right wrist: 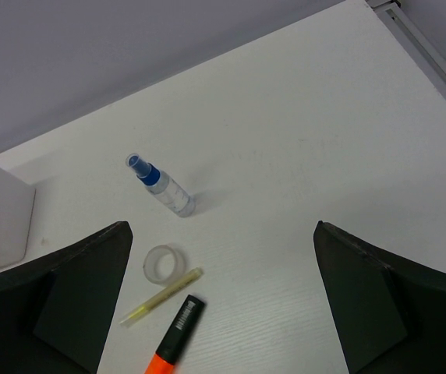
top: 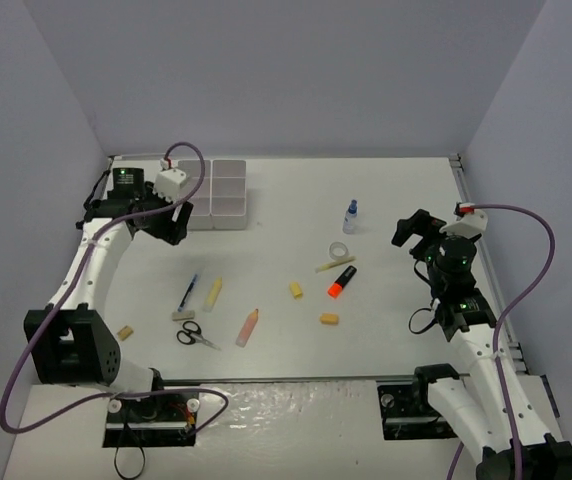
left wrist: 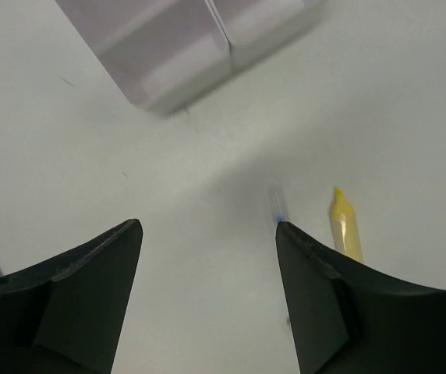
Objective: Sort the stationery into containers
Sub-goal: Pick up the pen from the center of the board.
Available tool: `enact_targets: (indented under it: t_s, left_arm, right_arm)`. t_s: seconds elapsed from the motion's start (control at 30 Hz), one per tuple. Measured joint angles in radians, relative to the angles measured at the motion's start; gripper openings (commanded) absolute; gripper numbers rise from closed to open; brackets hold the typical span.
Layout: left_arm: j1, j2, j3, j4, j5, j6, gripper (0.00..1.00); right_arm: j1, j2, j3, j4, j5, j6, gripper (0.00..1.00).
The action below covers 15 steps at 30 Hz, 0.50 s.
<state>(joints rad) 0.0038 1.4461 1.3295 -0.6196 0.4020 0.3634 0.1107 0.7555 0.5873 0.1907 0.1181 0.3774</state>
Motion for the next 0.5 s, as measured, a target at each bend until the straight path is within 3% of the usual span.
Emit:
enact_targets:
  t_s: [0.23, 0.5]
  left_arm:
    - [-0.112, 0.150, -0.186, -0.108, -0.110, 0.056, 0.67]
    - [-0.169, 0.279, -0.173, -0.060, -0.200, 0.054, 0.61]
  right_arm:
    - [0.002, 0.010, 0.000, -0.003, -0.013, -0.013, 1.00]
    - [0.002, -0.017, 0.000, -0.032, -0.012, -0.041, 1.00]
